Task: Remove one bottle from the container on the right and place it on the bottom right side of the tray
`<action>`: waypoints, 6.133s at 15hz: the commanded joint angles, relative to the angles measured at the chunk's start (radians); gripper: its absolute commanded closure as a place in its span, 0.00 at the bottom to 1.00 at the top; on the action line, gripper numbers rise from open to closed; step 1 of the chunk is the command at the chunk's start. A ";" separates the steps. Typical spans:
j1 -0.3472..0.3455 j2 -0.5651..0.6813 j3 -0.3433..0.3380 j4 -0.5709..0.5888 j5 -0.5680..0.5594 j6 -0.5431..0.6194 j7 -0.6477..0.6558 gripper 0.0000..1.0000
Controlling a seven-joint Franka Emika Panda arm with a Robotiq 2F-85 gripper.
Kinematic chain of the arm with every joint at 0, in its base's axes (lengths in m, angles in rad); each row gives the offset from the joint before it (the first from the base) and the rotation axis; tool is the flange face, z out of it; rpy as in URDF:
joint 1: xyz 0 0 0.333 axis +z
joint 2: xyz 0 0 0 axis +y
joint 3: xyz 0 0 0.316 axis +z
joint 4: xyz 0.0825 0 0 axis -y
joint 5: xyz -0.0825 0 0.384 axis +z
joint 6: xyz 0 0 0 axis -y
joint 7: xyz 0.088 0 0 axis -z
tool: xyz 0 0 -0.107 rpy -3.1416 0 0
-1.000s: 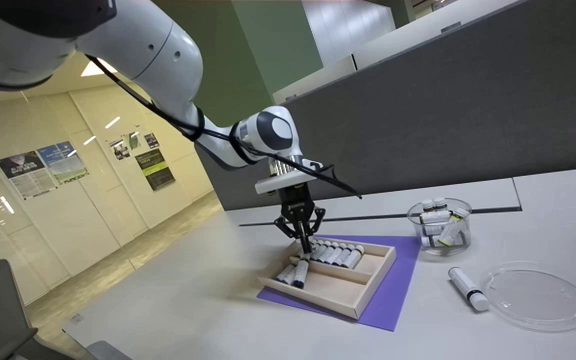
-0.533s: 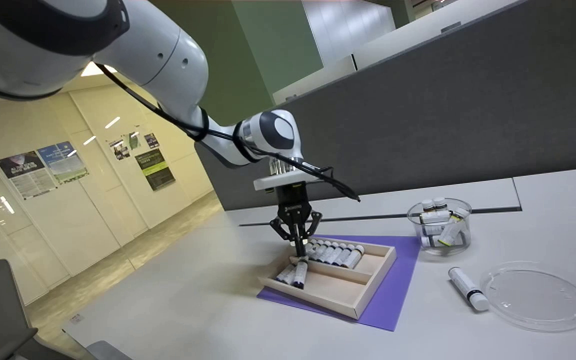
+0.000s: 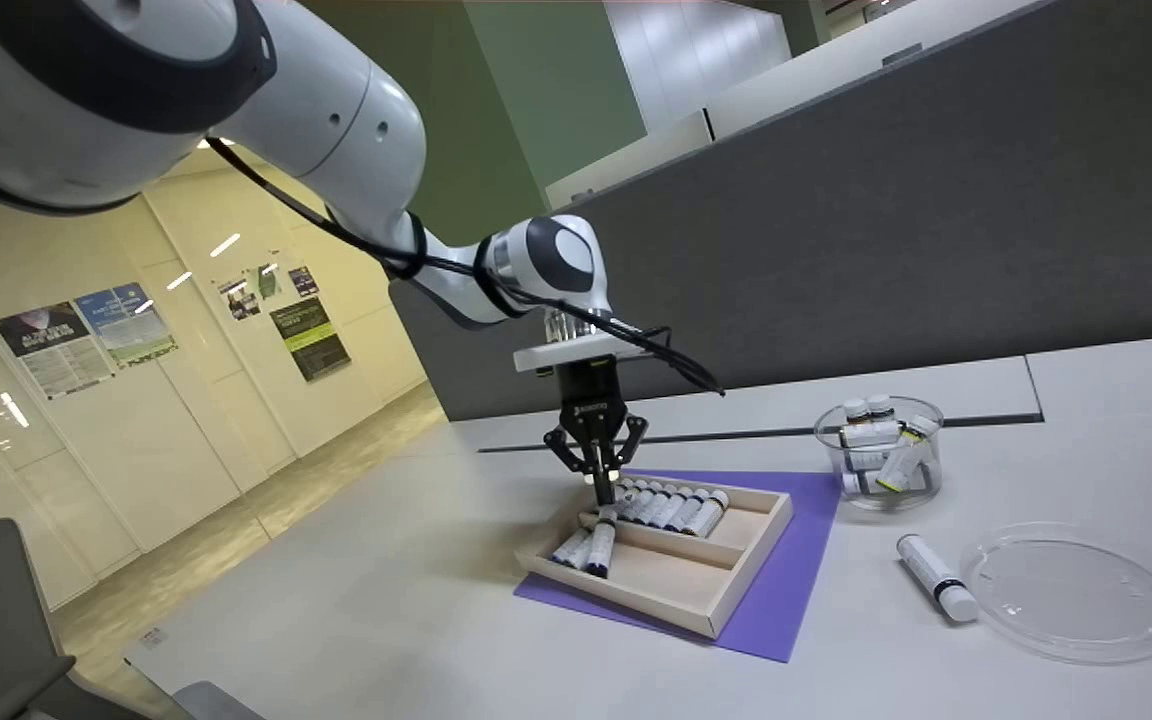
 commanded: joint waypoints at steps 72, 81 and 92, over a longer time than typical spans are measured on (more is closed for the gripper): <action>0.038 0.370 0.017 0.586 0.007 -0.457 -0.259 1.00; -0.014 0.359 -0.021 0.585 0.015 -0.443 -0.252 1.00; -0.076 0.356 -0.047 0.634 0.020 -0.380 -0.217 1.00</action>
